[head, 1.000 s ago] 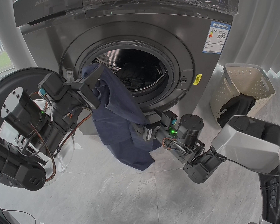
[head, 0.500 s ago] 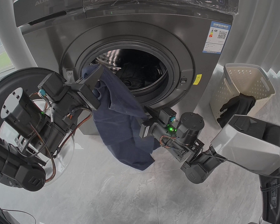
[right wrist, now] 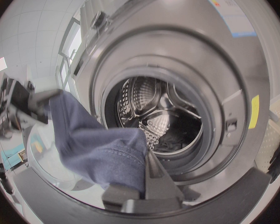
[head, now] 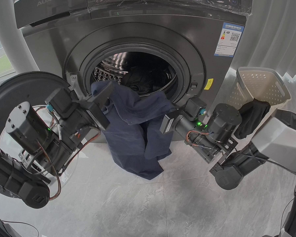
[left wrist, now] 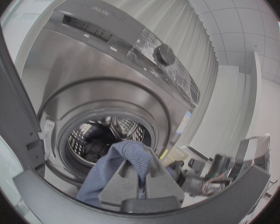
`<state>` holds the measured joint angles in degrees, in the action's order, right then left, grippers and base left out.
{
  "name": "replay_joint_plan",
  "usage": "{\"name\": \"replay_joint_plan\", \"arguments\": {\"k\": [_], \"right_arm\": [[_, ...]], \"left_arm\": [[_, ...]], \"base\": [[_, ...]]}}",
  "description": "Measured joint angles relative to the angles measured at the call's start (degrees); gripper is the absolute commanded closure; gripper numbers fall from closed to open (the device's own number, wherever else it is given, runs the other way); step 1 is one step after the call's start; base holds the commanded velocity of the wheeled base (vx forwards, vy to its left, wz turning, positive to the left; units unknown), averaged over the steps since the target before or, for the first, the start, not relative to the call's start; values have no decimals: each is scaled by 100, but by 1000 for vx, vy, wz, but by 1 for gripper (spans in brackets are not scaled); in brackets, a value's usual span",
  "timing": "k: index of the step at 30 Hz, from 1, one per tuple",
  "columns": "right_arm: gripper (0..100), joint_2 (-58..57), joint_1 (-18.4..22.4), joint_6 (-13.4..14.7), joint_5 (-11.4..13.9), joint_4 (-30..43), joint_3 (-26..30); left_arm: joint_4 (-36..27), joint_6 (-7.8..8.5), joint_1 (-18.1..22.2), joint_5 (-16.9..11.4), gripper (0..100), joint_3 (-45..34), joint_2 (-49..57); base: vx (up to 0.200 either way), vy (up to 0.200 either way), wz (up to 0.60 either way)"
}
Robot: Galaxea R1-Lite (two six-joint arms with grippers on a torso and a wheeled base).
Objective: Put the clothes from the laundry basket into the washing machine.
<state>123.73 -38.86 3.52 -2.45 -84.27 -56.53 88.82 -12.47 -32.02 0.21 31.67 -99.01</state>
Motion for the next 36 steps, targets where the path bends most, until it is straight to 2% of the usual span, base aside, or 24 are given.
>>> {"name": "replay_joint_plan", "arguments": {"k": [6,7,10,18,36], "right_arm": [[100,-618,-83,96,10,-22,258],[100,-690,-94,104,11,-35,273],[100,-844,-99,104,32,-41,291],[100,-1213,-82,189,57,-46,289],[100,-1459,-121,230,-9,9,210]], "left_arm": [[0,5,-190,-74,100,-310,-151],[2,5,-199,-94,0,-339,-167],[0,2,-199,-206,0,-413,-204],[-4,-61,-168,-256,0,-697,-383],[9,-20,-173,-324,0,-1195,-1119]], "base": [[0,0,0],[0,0,0],[0,0,0],[0,0,0],[0,0,0]]}}
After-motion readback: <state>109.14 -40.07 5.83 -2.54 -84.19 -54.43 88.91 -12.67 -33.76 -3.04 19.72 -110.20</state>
